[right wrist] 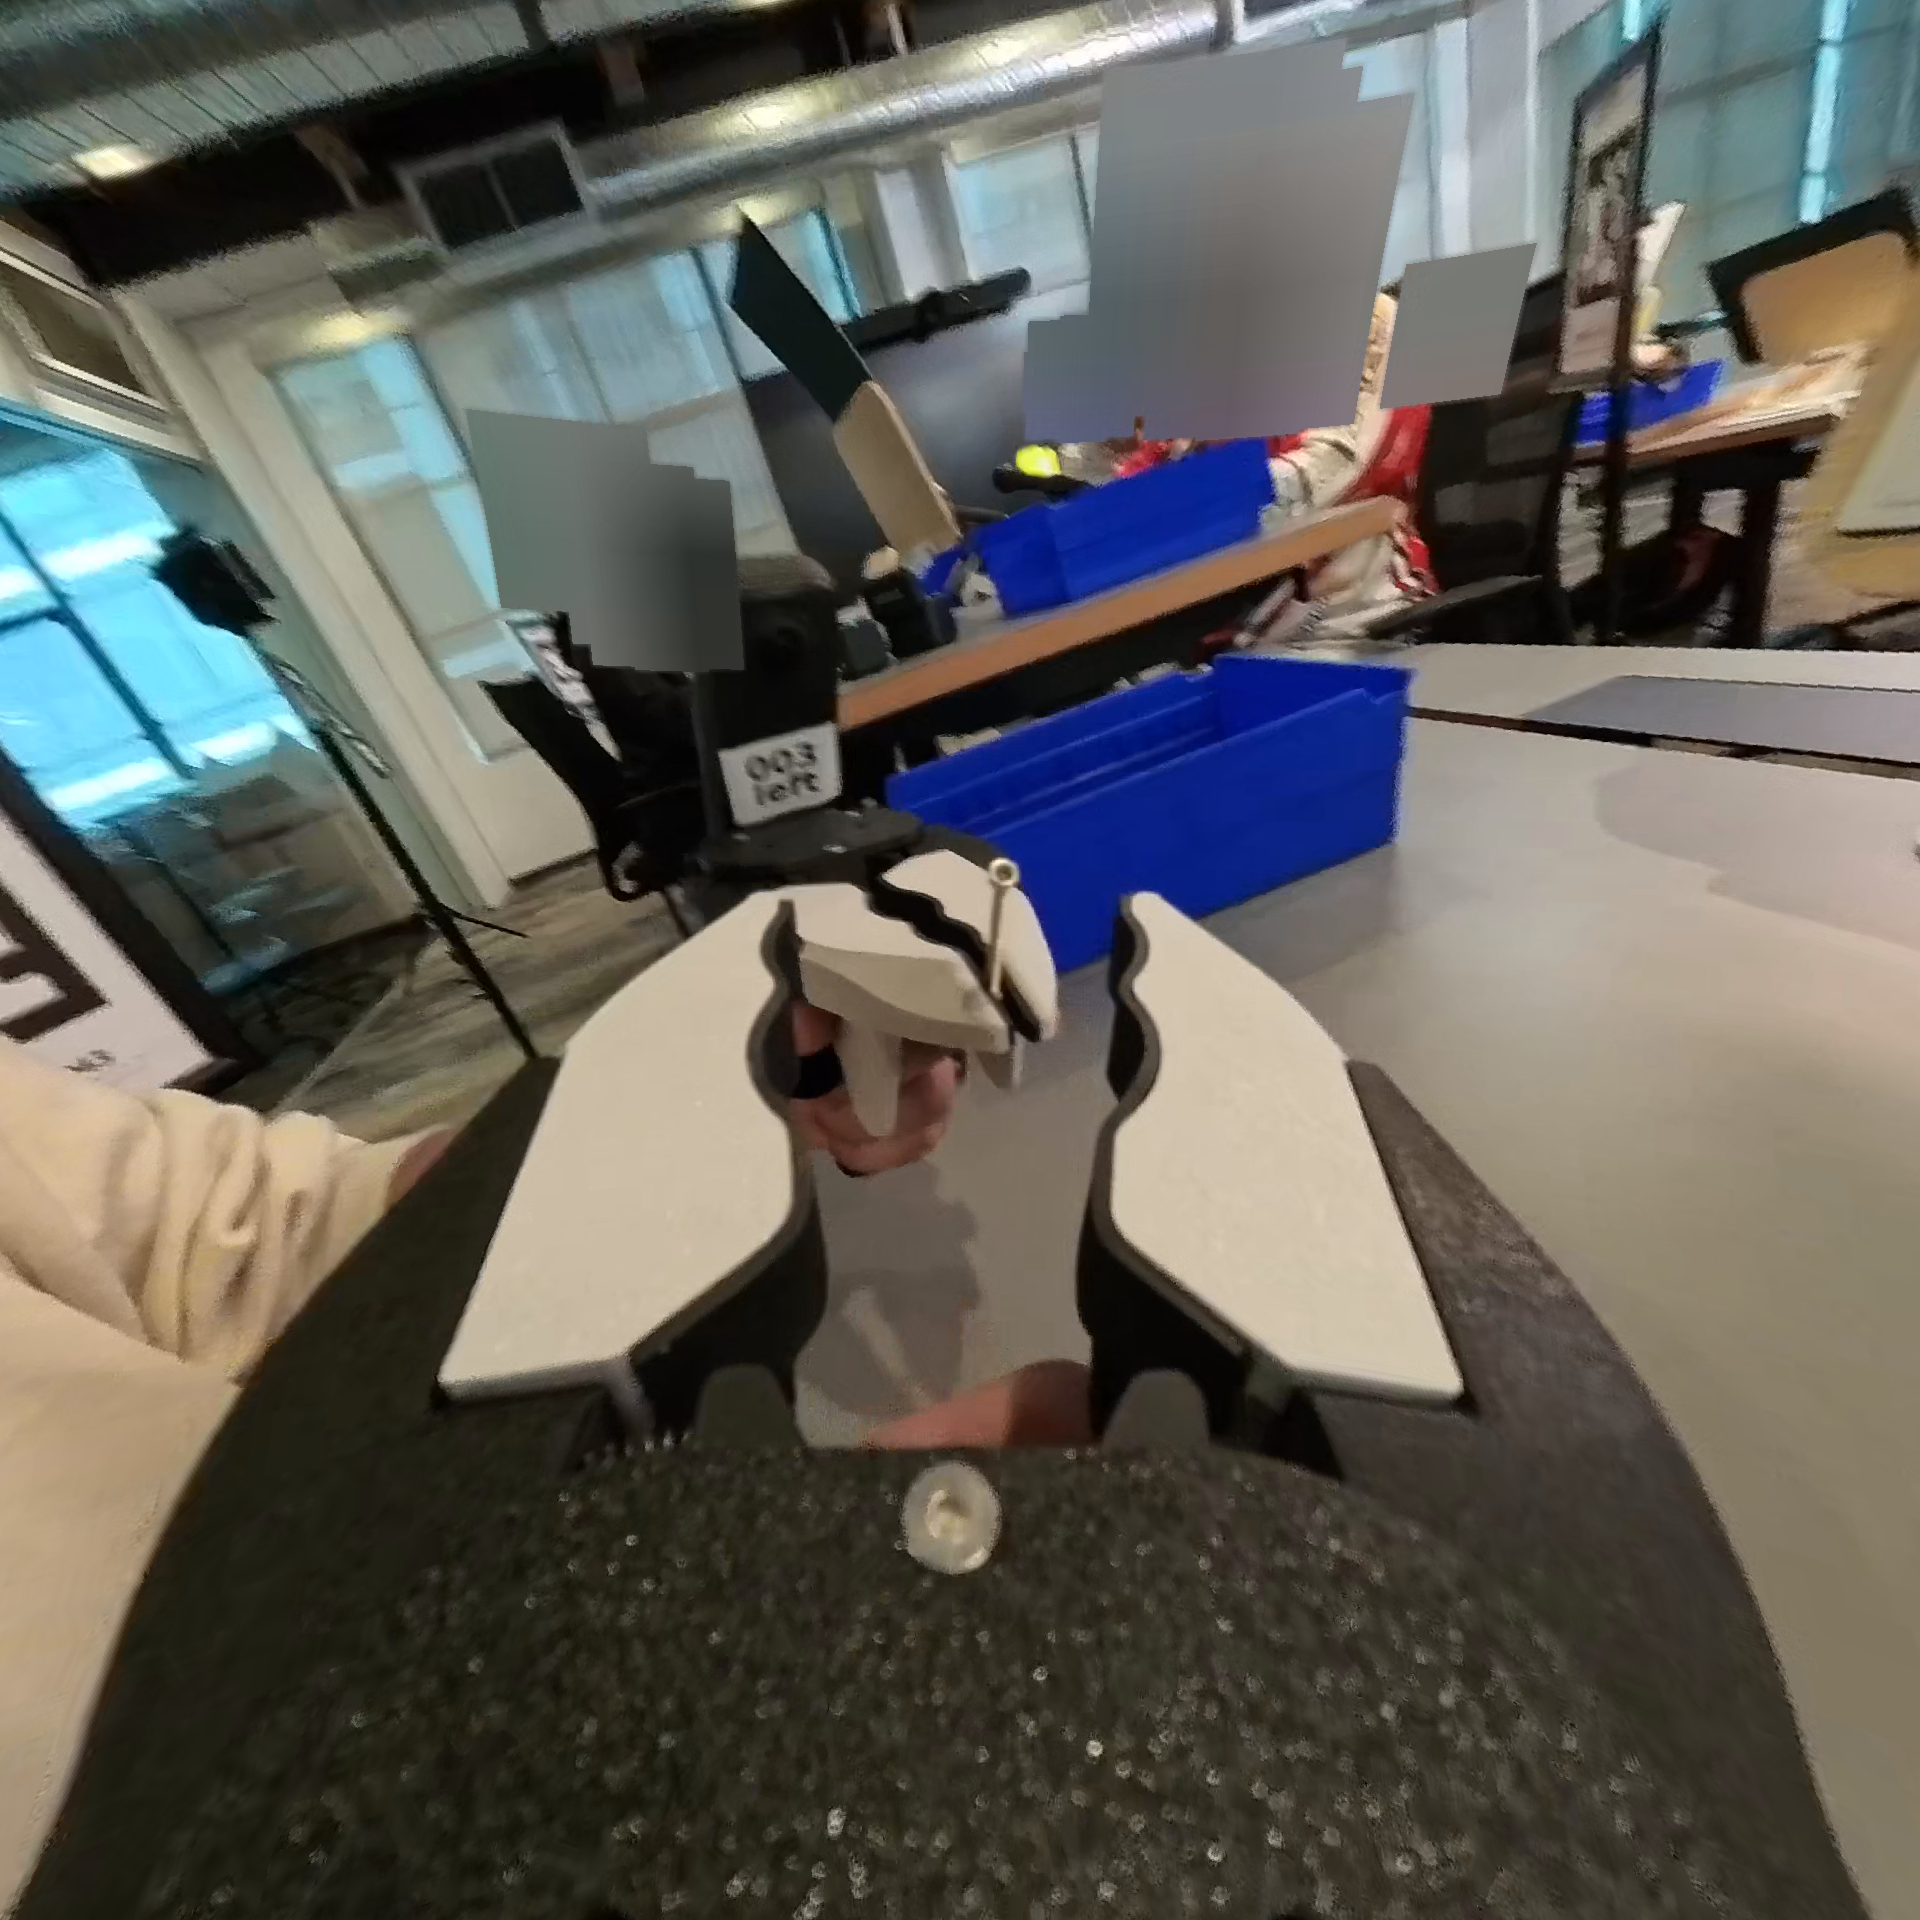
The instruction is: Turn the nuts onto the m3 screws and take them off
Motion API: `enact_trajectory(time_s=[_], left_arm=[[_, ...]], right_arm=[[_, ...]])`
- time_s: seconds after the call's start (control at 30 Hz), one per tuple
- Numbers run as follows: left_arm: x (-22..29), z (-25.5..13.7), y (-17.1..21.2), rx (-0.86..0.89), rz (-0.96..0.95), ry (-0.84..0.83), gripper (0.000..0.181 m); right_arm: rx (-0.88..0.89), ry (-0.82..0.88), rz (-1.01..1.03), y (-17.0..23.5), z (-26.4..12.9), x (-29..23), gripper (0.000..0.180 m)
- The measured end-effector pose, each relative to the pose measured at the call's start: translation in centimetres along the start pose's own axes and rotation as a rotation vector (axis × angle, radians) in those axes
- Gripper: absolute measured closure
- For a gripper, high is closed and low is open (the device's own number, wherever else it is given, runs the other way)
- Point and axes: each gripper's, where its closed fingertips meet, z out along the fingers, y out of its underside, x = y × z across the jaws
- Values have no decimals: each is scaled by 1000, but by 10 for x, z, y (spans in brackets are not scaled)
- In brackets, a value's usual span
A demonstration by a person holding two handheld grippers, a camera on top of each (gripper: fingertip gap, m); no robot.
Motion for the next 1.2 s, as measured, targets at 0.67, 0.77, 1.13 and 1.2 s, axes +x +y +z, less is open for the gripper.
enact_trajectory(time_s=[0.67,0.77,1.13,1.2], left_arm=[[-6,9,20,-105,81,-61,177],[-6,9,20,-106,79,-61,177],[-53,-5,12,8,-1,-305,177],[-70,-11,11,44,-36,-417,177]], right_arm=[[-182,83,-73,18,0,16,174],[-172,83,-64,18,-2,18,174],[-76,464,-283,23,-33,62,174],[-83,571,-343,28,-40,72,174]])
